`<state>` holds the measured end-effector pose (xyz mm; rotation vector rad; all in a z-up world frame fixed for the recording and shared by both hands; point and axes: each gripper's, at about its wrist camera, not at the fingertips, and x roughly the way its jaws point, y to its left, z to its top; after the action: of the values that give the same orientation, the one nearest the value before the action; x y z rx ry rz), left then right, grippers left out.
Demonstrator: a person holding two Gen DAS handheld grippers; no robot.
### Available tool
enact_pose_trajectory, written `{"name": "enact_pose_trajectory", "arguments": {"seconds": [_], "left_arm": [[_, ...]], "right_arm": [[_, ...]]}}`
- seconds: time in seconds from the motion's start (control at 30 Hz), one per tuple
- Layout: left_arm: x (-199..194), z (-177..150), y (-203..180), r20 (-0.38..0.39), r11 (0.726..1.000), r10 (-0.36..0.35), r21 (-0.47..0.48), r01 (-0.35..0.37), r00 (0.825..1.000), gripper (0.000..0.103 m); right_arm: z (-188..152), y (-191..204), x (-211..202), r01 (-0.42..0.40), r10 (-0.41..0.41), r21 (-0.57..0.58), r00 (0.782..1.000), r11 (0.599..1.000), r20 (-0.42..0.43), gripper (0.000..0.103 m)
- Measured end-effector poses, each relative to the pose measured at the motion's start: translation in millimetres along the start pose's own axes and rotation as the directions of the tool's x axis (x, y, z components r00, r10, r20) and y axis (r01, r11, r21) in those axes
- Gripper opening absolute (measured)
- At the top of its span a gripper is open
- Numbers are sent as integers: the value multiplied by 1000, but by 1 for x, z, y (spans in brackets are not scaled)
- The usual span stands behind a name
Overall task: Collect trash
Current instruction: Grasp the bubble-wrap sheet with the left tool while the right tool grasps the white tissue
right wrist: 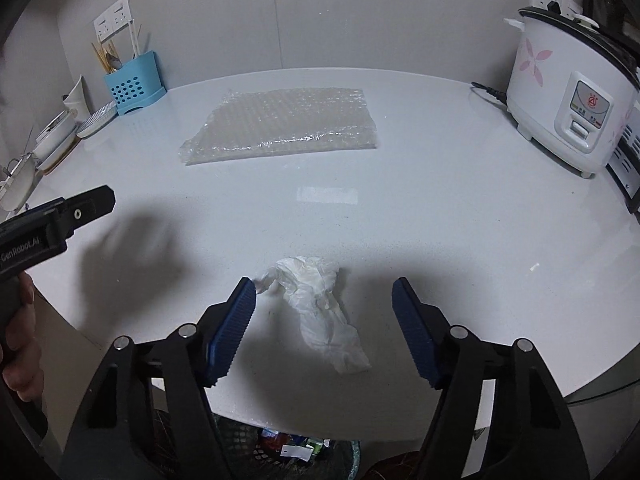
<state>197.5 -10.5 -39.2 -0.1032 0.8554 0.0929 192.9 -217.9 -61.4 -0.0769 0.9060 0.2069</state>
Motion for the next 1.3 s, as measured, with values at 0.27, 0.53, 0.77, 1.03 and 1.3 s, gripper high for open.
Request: {"name": "enact_pose_trajectory", "arguments": {"seconds": [0.27,0.53,0.77,1.03,1.3], "left_arm": [[41,37,-9,-43,1000,1,-30,-3,999,97],[87,74,-30,-72,1000,30,-1,-31,997,97],[136,96,-34,-134,999,37,-34,-42,990,96],[154,98,-43,-163,998,60,-10,-63,985,69],[147,94,-59,-157,999,32,19,-29,987,17]], "right_arm": [[-4,6,18,28,-30,-33,998,999,-51,25],[-3,1,9,21,-22,-48,1000,999,-19,12],[-7,-15,5,29,-29,-48,1000,998,-2,12],[-2,-28,1,41,-40,-41,999,998,21,12],[-3,-30,8,40,-40,-36,999,999,17,12]]}}
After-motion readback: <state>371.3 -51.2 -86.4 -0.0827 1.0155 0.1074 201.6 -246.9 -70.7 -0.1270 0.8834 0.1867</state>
